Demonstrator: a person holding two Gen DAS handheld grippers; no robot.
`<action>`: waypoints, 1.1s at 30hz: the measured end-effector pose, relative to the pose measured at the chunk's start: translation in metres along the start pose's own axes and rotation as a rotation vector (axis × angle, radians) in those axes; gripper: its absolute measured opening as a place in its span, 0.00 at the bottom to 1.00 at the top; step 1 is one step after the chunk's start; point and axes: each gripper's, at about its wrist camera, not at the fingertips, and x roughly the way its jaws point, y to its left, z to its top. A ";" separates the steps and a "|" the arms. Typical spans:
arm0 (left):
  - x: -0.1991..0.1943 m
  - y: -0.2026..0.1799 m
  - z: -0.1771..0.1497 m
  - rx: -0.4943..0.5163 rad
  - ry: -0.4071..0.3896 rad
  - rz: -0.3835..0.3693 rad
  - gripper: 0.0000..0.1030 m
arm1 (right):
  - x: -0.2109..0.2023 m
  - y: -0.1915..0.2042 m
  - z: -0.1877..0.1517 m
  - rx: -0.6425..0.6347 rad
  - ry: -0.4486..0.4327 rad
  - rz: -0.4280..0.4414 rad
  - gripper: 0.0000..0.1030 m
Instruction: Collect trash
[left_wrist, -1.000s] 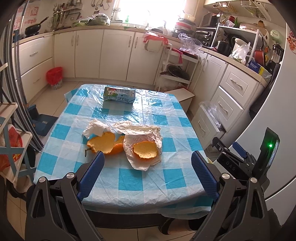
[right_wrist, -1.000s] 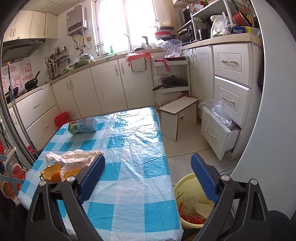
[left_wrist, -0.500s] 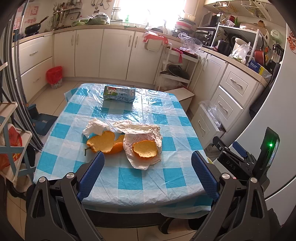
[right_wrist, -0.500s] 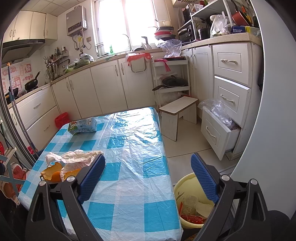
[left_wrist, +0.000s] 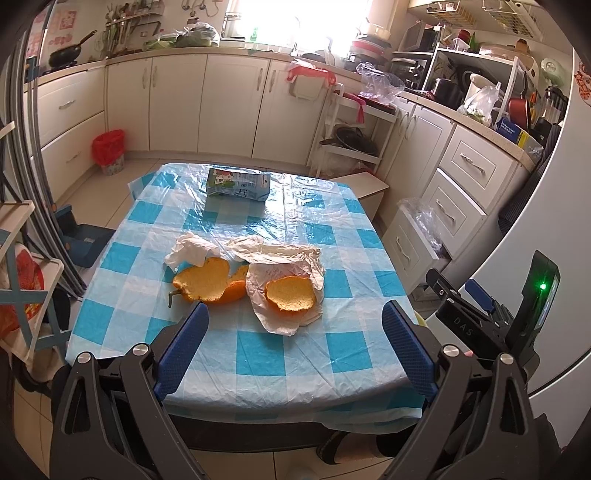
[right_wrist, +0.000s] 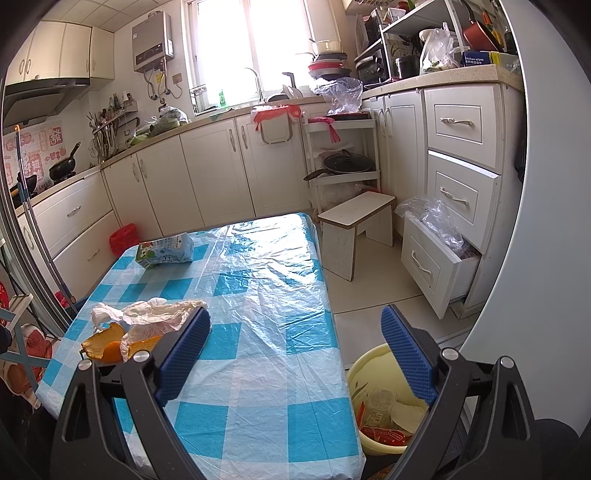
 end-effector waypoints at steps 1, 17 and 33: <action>0.000 0.000 0.000 0.000 0.000 0.000 0.88 | 0.000 -0.001 0.000 0.000 0.000 0.000 0.87; 0.000 0.000 -0.001 0.000 0.001 0.000 0.88 | 0.000 0.000 0.000 0.000 0.000 0.001 0.87; 0.001 0.000 -0.004 -0.001 0.007 0.001 0.88 | 0.000 -0.001 0.000 -0.001 -0.001 0.002 0.87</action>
